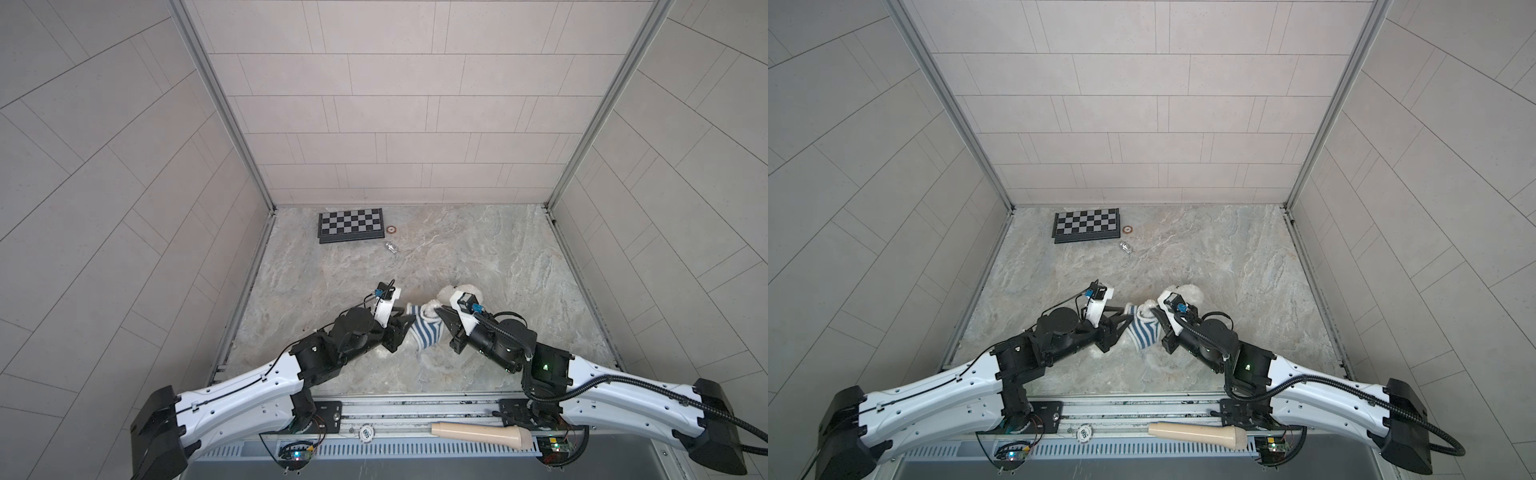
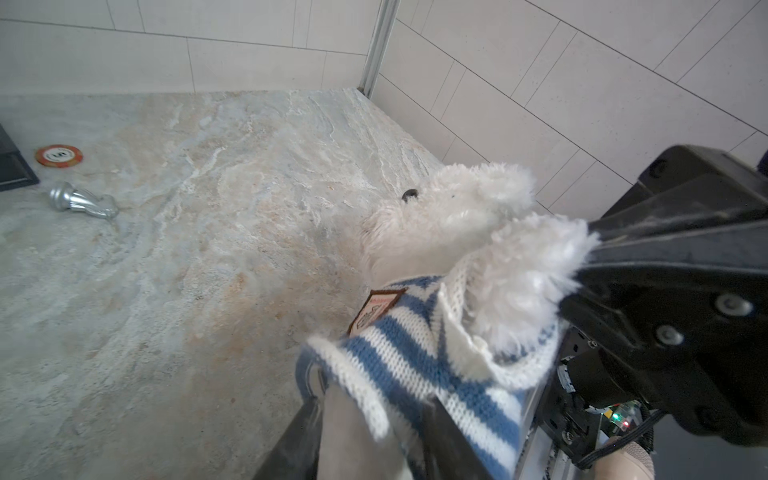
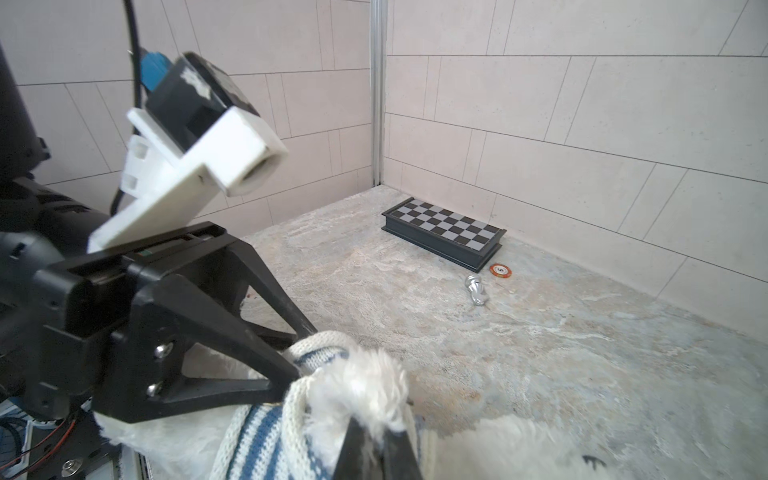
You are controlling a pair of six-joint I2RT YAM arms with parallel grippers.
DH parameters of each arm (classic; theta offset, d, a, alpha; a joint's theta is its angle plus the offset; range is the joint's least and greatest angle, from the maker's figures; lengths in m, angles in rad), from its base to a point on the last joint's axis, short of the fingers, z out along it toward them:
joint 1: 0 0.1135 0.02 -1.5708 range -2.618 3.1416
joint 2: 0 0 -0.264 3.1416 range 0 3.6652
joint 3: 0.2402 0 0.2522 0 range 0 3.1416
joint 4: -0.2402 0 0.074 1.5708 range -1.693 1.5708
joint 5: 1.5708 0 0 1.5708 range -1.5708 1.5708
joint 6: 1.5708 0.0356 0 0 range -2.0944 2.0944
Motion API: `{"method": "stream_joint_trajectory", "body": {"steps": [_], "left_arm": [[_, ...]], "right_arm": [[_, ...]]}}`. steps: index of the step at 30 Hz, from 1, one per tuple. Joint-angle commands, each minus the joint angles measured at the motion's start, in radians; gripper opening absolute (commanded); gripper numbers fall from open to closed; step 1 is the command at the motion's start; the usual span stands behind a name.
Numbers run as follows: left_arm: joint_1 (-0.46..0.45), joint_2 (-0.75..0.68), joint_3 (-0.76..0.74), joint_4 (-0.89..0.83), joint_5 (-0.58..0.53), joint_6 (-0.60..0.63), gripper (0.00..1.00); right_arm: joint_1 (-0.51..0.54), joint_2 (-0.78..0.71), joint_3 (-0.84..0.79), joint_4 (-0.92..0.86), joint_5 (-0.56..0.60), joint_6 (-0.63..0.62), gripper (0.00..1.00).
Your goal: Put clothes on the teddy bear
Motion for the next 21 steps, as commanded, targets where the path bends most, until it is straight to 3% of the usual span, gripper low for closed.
{"method": "stream_joint_trajectory", "body": {"steps": [1, 4, 7, 10, 17, 21], "left_arm": [[-0.005, -0.052, -0.018, -0.041, -0.067, 0.018, 0.45], [-0.015, -0.111, -0.051, -0.016, -0.095, 0.028, 0.52], [-0.015, -0.138, -0.068, -0.019, -0.109, 0.028, 0.76], [-0.017, -0.127, -0.072, -0.030, -0.107, 0.037, 0.86], [-0.023, -0.098, -0.125, -0.025, -0.206, 0.001, 0.88], [-0.023, -0.108, -0.171, 0.032, -0.209, -0.001, 0.89]], "right_arm": [[-0.003, 0.012, 0.062, -0.061, 0.095, 0.050, 0.00], [-0.002, 0.038, 0.108, -0.117, 0.116, 0.089, 0.00], [-0.002, 0.084, 0.170, -0.187, 0.127, 0.140, 0.00], [-0.001, 0.117, 0.191, -0.217, 0.147, 0.192, 0.00], [-0.002, 0.157, 0.236, -0.276, 0.176, 0.249, 0.00], [-0.002, 0.177, 0.268, -0.310, 0.169, 0.249, 0.00]]}}
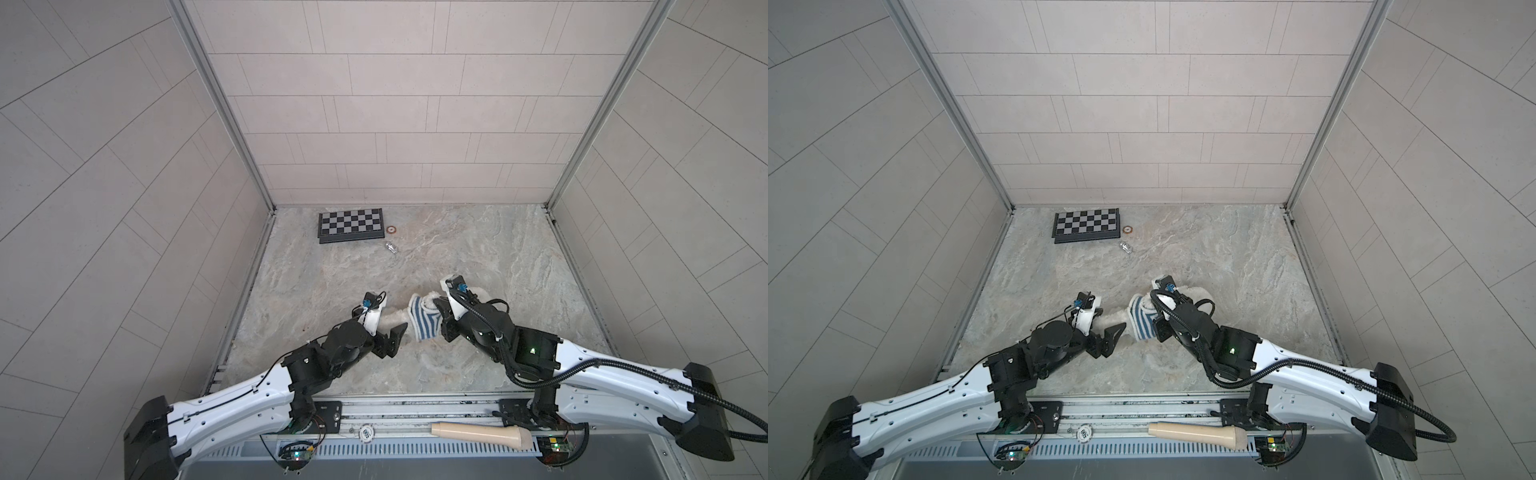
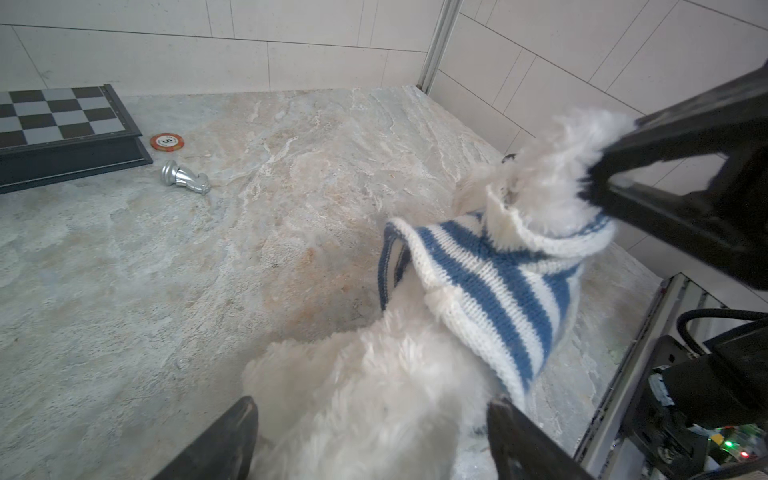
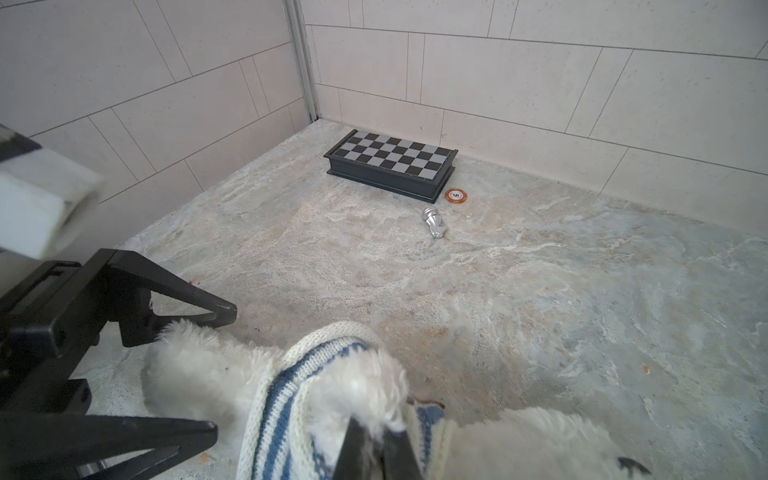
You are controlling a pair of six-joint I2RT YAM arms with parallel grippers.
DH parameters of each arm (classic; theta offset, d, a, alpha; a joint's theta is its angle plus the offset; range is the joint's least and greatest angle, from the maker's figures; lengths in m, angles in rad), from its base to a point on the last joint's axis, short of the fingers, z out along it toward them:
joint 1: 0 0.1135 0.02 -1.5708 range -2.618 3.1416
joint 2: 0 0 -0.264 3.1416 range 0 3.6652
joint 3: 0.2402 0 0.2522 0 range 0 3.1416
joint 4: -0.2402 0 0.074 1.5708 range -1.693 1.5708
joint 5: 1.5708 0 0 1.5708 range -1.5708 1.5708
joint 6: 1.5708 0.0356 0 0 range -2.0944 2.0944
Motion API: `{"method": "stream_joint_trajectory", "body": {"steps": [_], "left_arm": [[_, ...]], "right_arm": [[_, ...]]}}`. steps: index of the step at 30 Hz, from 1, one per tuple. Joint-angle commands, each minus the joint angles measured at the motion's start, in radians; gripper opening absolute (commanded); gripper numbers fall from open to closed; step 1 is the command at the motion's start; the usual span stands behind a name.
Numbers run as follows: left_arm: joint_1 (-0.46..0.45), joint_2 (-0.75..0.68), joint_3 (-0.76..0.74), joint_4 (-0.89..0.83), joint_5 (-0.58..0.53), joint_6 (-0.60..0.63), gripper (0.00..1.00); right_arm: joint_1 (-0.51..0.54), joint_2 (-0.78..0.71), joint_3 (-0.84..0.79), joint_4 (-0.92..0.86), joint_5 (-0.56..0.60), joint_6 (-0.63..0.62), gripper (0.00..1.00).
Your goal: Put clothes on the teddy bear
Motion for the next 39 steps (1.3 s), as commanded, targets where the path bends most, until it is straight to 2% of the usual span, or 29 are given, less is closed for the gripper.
{"method": "stream_joint_trajectory", "body": {"steps": [1, 6, 8, 10, 11, 12, 14, 17, 18, 24, 29, 32, 35, 39], "left_arm": [[-0.005, -0.001, -0.032, 0.052, -0.042, -0.010, 0.89], [-0.006, 0.060, -0.039, 0.105, -0.031, 0.008, 0.89], [-0.005, 0.087, -0.034, 0.129, -0.025, 0.017, 0.83], [-0.004, 0.107, -0.028, 0.160, -0.004, 0.027, 0.70], [-0.006, 0.112, -0.028, 0.174, 0.007, 0.027, 0.60], [-0.005, 0.115, -0.030, 0.188, 0.023, 0.029, 0.45], [-0.006, 0.114, -0.030, 0.202, 0.054, 0.028, 0.26], [-0.005, 0.099, -0.030, 0.202, 0.112, 0.028, 0.04], [-0.005, 0.089, -0.031, 0.202, 0.140, 0.027, 0.00], [-0.005, 0.074, 0.003, 0.179, 0.408, -0.001, 0.00], [-0.004, 0.168, 0.041, 0.222, 0.687, -0.046, 0.00], [-0.004, 0.260, 0.060, 0.250, 0.714, -0.083, 0.00], [0.006, 0.309, 0.090, 0.219, 0.669, -0.085, 0.00], [0.103, 0.316, 0.077, 0.222, 0.624, -0.136, 0.00]], "right_arm": [[-0.002, 0.002, 0.046, -0.008, 0.026, 0.034, 0.00], [-0.003, 0.011, 0.057, -0.009, 0.016, 0.035, 0.00], [-0.004, 0.010, 0.057, -0.009, 0.014, 0.036, 0.00], [-0.005, 0.008, 0.056, -0.012, 0.012, 0.041, 0.00], [-0.005, 0.005, 0.056, -0.015, 0.011, 0.042, 0.00], [-0.006, 0.000, 0.053, -0.021, 0.012, 0.044, 0.00], [-0.007, -0.011, 0.049, -0.033, 0.016, 0.044, 0.00], [-0.009, -0.035, 0.046, -0.060, 0.037, 0.044, 0.00], [-0.011, -0.045, 0.043, -0.071, 0.045, 0.043, 0.00], [-0.024, -0.087, 0.063, -0.164, 0.070, 0.022, 0.00], [-0.041, -0.102, 0.046, -0.175, 0.084, 0.017, 0.19], [-0.077, -0.099, 0.032, -0.175, 0.058, 0.019, 0.27], [-0.126, -0.101, 0.002, -0.175, 0.035, 0.020, 0.32], [-0.201, -0.117, -0.036, -0.176, -0.033, 0.026, 0.35]]}}
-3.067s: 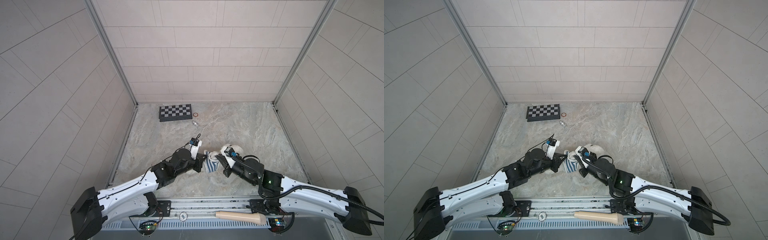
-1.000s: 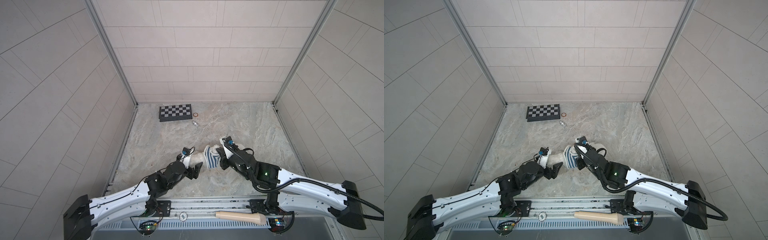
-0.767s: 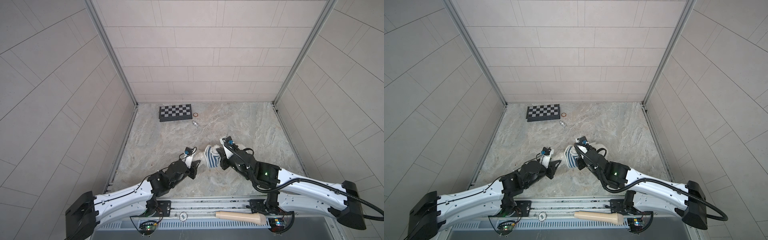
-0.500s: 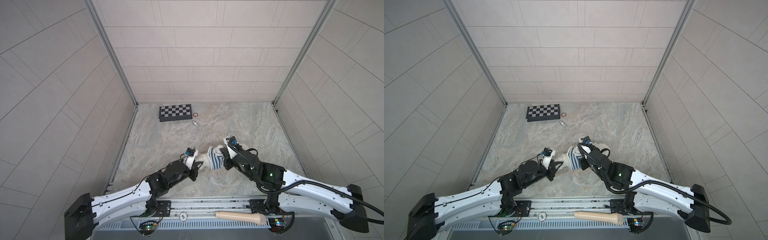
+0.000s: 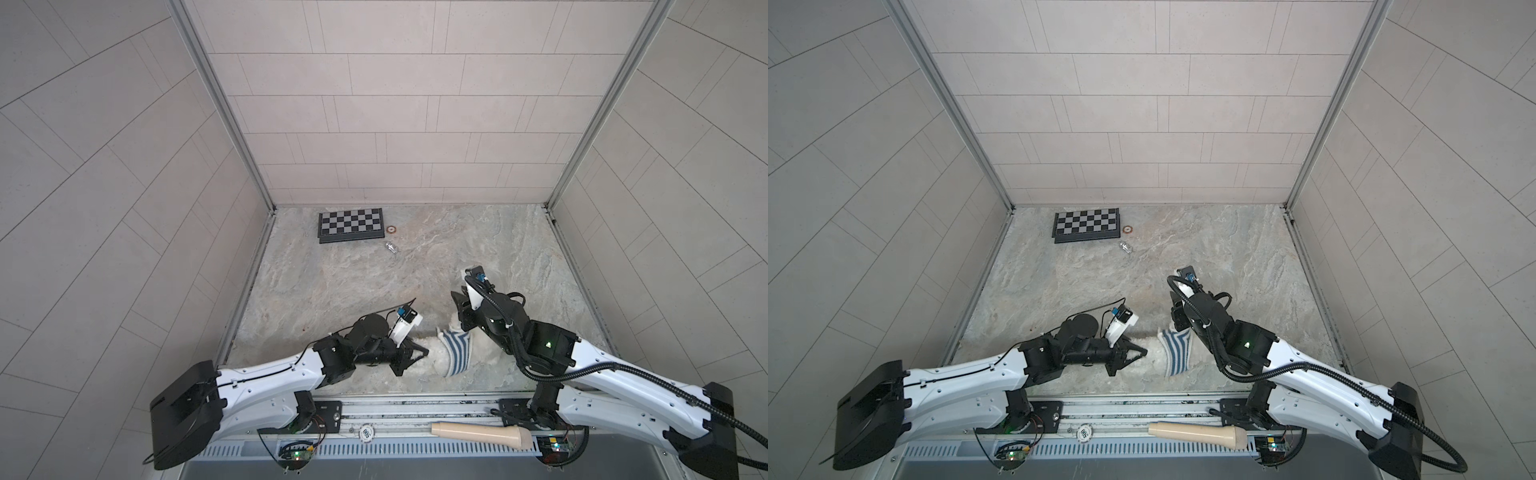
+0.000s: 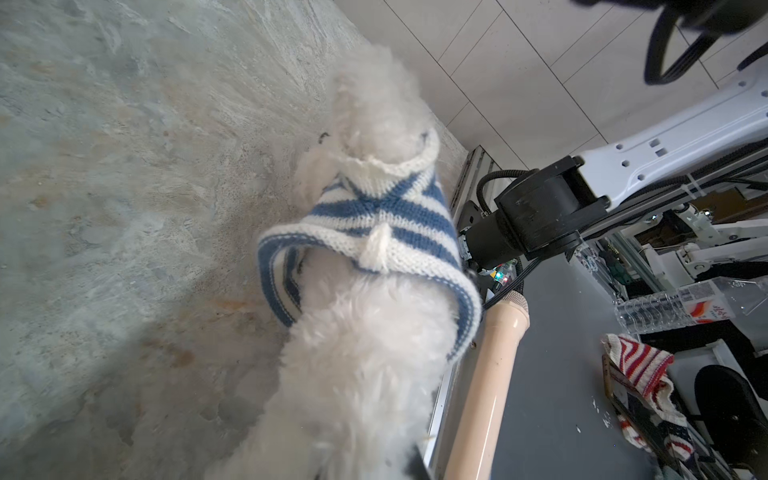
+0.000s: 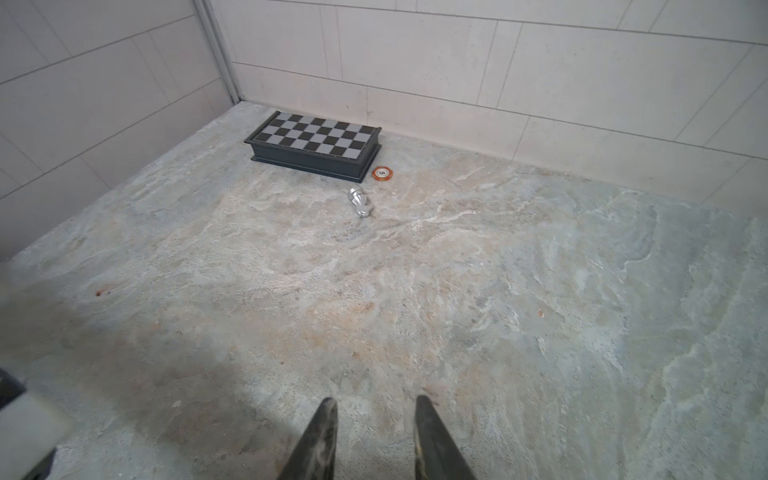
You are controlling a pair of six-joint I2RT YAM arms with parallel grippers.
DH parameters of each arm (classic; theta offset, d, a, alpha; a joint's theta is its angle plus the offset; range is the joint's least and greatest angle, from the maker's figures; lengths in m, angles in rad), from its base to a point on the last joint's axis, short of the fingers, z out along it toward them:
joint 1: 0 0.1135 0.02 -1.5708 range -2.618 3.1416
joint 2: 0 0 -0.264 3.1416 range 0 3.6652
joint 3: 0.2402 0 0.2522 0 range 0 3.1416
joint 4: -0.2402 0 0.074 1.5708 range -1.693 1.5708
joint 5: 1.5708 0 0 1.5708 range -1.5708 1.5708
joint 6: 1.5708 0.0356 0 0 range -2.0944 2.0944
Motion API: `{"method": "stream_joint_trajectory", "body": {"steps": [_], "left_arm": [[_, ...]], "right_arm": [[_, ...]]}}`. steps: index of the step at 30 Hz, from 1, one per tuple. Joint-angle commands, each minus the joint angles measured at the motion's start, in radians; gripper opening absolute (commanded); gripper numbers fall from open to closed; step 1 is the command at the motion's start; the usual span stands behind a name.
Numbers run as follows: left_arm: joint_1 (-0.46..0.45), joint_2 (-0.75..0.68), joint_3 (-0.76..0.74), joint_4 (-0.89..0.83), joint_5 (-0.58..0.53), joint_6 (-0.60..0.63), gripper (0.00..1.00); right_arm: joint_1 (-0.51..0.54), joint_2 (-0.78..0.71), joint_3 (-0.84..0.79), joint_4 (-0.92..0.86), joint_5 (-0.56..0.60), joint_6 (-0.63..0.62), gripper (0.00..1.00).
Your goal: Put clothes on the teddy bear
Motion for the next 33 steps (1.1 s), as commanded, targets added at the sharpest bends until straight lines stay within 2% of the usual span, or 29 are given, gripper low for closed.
{"method": "stream_joint_trajectory", "body": {"steps": [1, 4, 8, 16, 20, 26, 30, 33], "left_arm": [[0.095, 0.000, 0.020, 0.034, -0.007, -0.059, 0.00], [0.159, 0.015, 0.011, 0.029, -0.017, -0.072, 0.00], [0.189, 0.074, 0.041, 0.026, -0.013, -0.050, 0.00], [0.198, 0.216, 0.104, 0.009, -0.049, -0.031, 0.00], [0.211, 0.252, 0.115, -0.013, -0.093, -0.024, 0.00], [0.211, 0.260, 0.121, -0.038, -0.163, -0.010, 0.00], [0.212, 0.261, 0.132, -0.066, -0.197, 0.010, 0.09], [0.212, 0.262, 0.142, -0.091, -0.247, 0.014, 0.24]], "right_arm": [[-0.032, -0.027, -0.027, -0.007, -0.040, 0.008, 0.36], [-0.033, -0.026, -0.023, -0.019, -0.037, -0.014, 0.41], [-0.038, 0.018, 0.013, -0.033, -0.051, -0.038, 0.45], [-0.039, 0.074, 0.049, -0.052, -0.081, -0.056, 0.48], [-0.040, 0.063, 0.047, -0.075, -0.087, -0.055, 0.53], [-0.081, 0.050, 0.019, -0.076, -0.123, -0.037, 0.54], [-0.124, 0.048, 0.015, -0.091, -0.174, -0.041, 0.54], [-0.144, 0.043, 0.009, -0.117, -0.190, -0.044, 0.54]]}}
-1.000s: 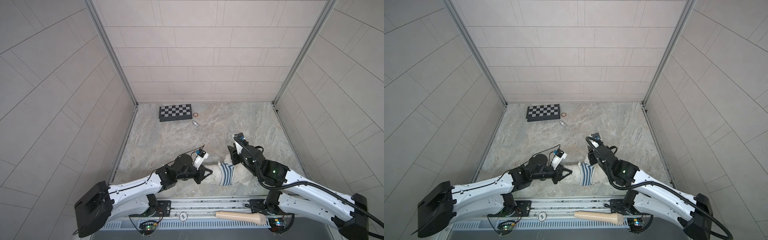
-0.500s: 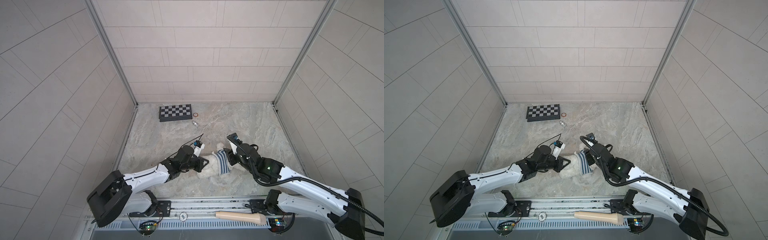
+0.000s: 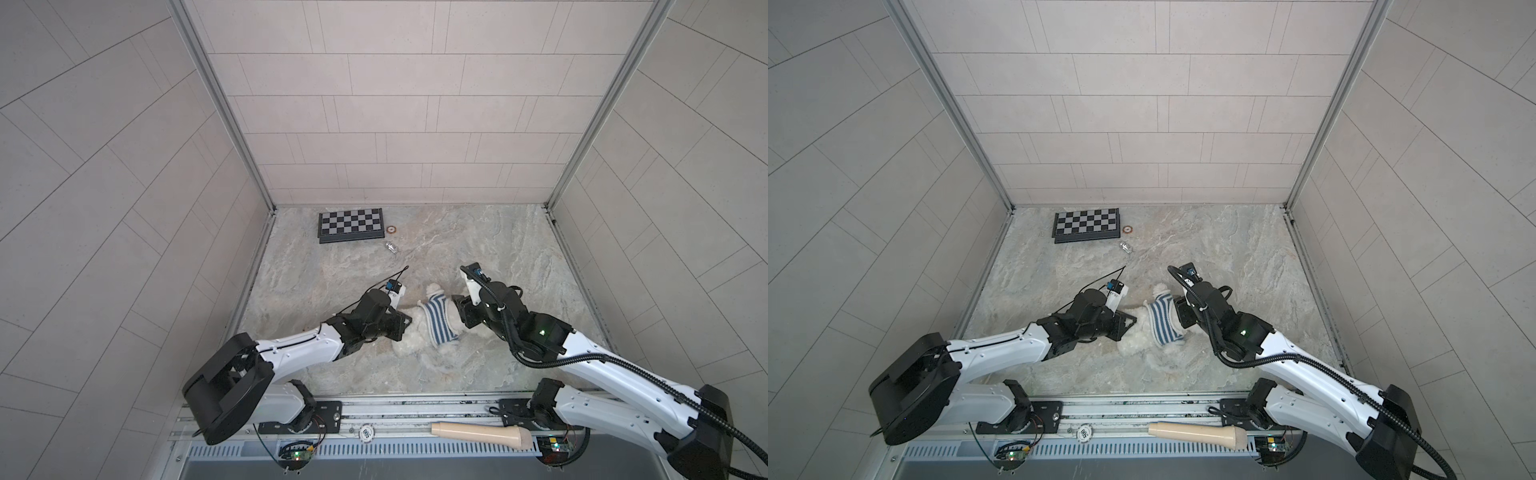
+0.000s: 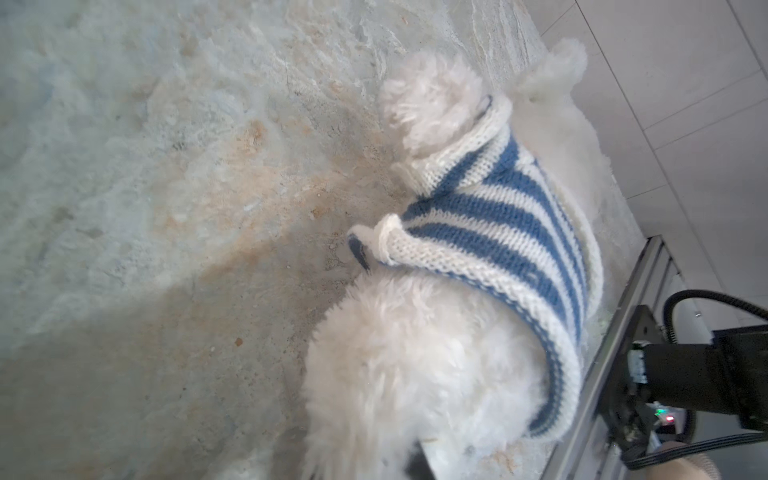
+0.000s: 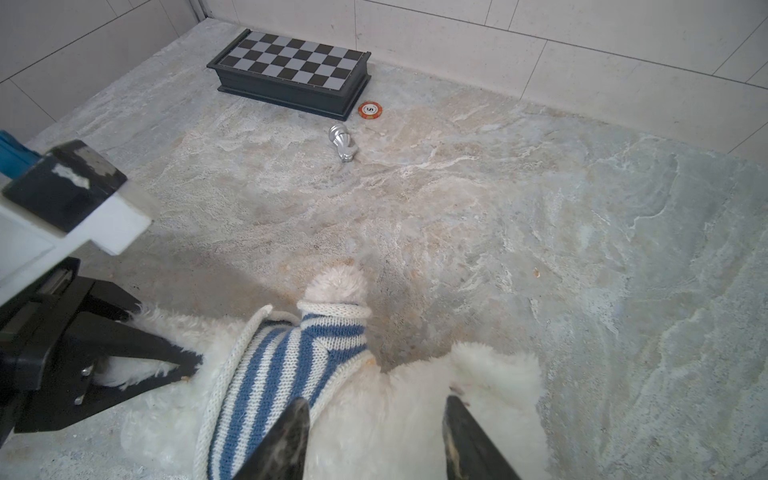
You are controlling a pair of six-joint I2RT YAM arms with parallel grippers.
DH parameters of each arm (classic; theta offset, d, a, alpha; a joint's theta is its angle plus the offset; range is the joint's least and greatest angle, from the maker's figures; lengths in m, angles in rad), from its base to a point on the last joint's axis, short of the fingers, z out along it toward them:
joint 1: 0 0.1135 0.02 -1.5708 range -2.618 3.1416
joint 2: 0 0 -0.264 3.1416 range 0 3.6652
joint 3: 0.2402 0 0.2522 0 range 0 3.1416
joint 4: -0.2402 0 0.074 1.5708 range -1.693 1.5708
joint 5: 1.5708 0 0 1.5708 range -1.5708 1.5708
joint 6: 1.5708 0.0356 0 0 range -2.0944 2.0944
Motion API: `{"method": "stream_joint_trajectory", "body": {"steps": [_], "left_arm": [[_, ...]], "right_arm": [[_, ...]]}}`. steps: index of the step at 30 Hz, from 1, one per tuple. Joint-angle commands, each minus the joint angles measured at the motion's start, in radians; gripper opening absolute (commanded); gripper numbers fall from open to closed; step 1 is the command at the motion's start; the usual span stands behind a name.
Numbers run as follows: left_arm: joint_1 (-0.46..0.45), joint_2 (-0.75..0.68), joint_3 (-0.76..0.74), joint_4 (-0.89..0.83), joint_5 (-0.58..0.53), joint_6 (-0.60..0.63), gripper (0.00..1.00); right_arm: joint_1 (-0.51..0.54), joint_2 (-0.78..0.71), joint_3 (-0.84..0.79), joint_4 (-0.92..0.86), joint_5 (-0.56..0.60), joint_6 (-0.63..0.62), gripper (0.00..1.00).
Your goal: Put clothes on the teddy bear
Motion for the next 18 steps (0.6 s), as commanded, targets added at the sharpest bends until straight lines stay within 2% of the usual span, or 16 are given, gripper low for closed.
{"method": "stream_joint_trajectory", "body": {"steps": [1, 4, 7, 9, 13, 18], "left_arm": [[0.007, 0.003, 0.028, -0.046, -0.084, 0.025, 0.29], [0.013, -0.007, 0.023, -0.042, -0.102, 0.009, 0.38], [0.013, -0.028, 0.021, -0.042, -0.121, 0.004, 0.57], [0.013, -0.052, 0.017, -0.043, -0.138, 0.002, 0.63], [0.013, -0.125, 0.020, -0.080, -0.176, 0.013, 0.69], [-0.007, -0.215, 0.030, -0.134, -0.205, 0.030, 0.71]], "right_arm": [[-0.015, -0.021, -0.017, -0.043, -0.036, 0.009, 0.54], [-0.017, -0.026, -0.032, -0.045, -0.043, 0.011, 0.54], [-0.020, -0.020, -0.039, -0.046, -0.044, 0.010, 0.54], [-0.021, -0.013, -0.038, -0.046, -0.052, 0.008, 0.54], [-0.021, 0.001, -0.035, -0.038, -0.072, 0.009, 0.53], [-0.020, 0.035, -0.033, -0.020, -0.117, 0.008, 0.52]]}}
